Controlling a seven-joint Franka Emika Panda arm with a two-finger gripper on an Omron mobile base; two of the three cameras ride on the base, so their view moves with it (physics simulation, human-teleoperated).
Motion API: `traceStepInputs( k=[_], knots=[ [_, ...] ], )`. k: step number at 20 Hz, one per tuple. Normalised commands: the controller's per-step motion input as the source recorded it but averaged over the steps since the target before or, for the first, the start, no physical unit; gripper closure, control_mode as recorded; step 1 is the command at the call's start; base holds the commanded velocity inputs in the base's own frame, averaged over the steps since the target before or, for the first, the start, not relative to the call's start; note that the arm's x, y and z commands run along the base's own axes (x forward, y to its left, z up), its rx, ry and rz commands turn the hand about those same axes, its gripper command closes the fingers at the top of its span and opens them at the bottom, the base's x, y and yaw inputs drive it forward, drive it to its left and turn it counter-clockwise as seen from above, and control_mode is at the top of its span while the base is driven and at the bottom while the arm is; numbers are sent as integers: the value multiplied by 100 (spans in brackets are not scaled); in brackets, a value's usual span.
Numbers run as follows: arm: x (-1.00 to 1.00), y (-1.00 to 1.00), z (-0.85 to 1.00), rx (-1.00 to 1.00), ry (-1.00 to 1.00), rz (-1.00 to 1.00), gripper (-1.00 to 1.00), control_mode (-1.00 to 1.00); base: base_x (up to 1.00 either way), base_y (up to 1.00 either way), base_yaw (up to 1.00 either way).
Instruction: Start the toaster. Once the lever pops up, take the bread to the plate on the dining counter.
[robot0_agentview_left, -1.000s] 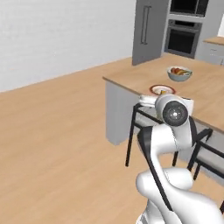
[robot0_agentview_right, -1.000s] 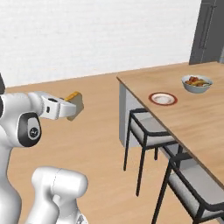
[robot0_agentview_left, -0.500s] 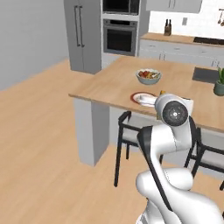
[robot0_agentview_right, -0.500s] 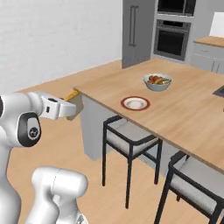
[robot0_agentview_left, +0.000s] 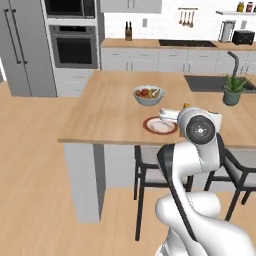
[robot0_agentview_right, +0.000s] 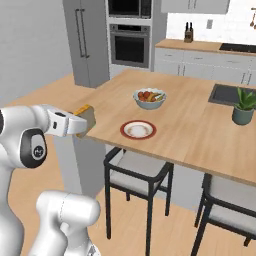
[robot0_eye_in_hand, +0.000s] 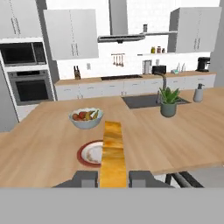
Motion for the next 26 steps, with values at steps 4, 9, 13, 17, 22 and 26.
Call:
traceStepInputs(
  k=[4, 9, 13, 17, 22, 26],
  knots=[
    [0, 0, 0, 0, 0, 0, 100, 100, 92, 38, -32],
    [36, -24, 0, 7, 8, 6, 100, -100, 29, 1, -3],
    [46, -79, -4, 33, 47, 22, 100, -100, 0, 0, 0],
    [30, -76, -31, 41, 40, 26, 100, -100, 0, 0, 0],
    [36, -41, -52, 24, 5, 23, 100, -100, 0, 0, 0],
    [21, -10, -28, 17, 2, 8, 100, -100, 0, 0, 0]
  ],
)
